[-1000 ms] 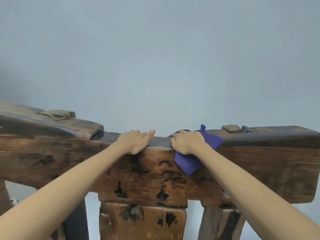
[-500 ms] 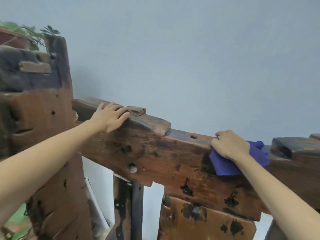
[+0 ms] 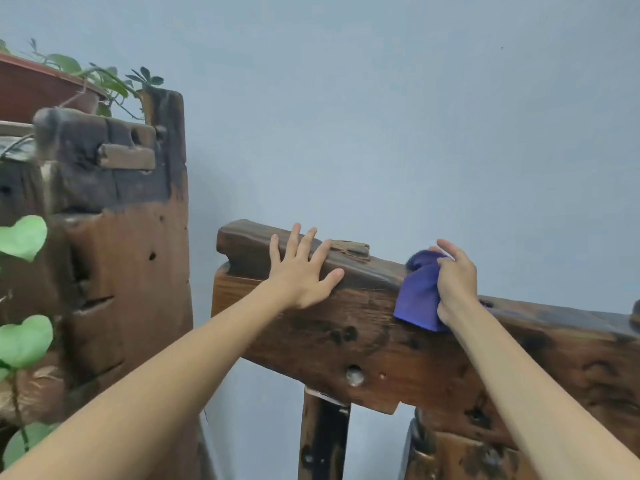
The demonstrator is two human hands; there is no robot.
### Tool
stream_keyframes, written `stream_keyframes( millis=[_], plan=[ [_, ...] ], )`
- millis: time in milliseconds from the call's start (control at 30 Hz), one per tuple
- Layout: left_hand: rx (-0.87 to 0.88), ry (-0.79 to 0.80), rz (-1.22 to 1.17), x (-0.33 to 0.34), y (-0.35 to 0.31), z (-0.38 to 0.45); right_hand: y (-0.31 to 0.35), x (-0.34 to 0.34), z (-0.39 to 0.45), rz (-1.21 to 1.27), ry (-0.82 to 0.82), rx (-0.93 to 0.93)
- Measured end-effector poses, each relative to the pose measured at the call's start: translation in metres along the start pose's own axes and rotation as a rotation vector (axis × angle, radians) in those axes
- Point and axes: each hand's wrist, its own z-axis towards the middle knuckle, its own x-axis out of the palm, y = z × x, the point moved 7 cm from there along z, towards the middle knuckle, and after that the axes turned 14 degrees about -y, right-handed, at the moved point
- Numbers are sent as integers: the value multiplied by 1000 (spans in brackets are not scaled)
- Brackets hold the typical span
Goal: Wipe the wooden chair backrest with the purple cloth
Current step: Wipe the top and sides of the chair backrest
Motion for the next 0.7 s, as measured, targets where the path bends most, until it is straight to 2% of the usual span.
stream_keyframes(
  millis=[167, 300, 367, 467, 533, 600, 667, 700],
  plan=[
    [54, 35, -77, -2, 1, -3, 22, 31, -22, -312, 215, -233],
    [89, 66, -258, -9, 7, -2, 48, 93, -68, -338, 401, -397],
    [133, 10, -305, -14, 24, -8, 54, 123, -88, -268, 511, -421],
    [132, -146, -230, -19, 67, -24, 57, 162, -100, -258, 642, -451],
    [39, -196, -212, -21, 96, -25, 59, 182, -104, -233, 695, -433],
    [-155, -235, -256, -19, 128, -18, 58, 200, -108, -173, 749, -368],
    [-398, -223, -400, -12, 163, -17, 59, 213, -112, -158, 773, -327],
    [-460, -155, -543, -2, 172, -19, 60, 218, -114, -160, 768, -317]
  ],
)
